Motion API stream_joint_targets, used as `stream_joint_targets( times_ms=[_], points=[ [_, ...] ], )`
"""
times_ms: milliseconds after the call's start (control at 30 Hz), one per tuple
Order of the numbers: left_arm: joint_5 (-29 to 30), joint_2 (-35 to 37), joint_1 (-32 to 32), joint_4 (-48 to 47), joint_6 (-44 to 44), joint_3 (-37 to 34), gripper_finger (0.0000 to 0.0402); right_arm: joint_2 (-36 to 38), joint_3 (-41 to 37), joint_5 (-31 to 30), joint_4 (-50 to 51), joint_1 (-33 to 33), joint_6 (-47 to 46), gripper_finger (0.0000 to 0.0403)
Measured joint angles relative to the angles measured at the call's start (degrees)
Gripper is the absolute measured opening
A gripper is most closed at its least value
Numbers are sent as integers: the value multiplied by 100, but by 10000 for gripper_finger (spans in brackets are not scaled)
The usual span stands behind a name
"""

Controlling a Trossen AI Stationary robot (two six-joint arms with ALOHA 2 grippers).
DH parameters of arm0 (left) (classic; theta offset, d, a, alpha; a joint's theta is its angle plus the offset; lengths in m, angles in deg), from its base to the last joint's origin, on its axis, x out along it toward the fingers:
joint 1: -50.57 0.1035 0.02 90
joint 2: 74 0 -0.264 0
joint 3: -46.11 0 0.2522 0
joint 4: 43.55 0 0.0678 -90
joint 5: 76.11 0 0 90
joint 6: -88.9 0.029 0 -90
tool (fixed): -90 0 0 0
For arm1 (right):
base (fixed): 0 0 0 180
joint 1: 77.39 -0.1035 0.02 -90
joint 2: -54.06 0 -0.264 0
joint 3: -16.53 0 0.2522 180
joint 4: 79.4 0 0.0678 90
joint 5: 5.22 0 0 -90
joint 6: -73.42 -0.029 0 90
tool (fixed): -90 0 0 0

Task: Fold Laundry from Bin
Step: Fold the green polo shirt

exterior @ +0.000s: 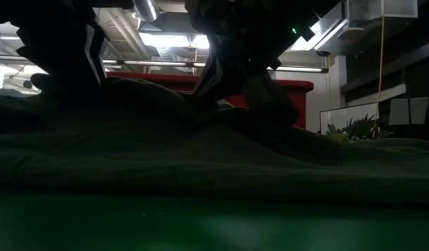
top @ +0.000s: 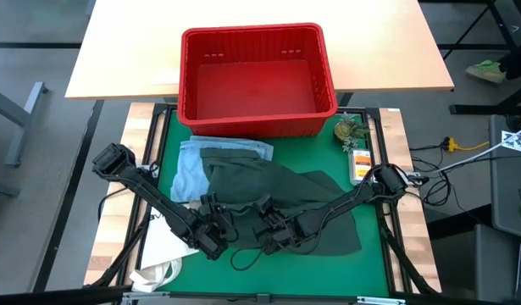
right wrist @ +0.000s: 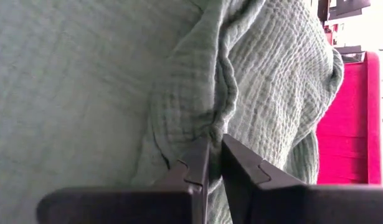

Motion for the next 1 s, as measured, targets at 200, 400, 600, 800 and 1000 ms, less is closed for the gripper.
stream_joint_targets(
  times_ms=[200, 400, 600, 800, 1000],
  points=[
    [153, 0, 55, -108, 1, 0, 126, 0, 0, 0, -4, 7, 4, 35],
    [152, 0, 120, -169, 1, 0, 126, 0, 0, 0, -4, 11, 7, 39],
    [155, 0, 120, -293, 1, 0, 126, 0, 0, 0, -4, 11, 11, 87],
    [254, 0, 122, -301, 0, 0, 126, 32, 0, -131, 81, 11, 24, 149],
    [267, 167, 189, -323, 1, 0, 126, 476, -7, 274, 829, 54, -47, 161]
  ],
)
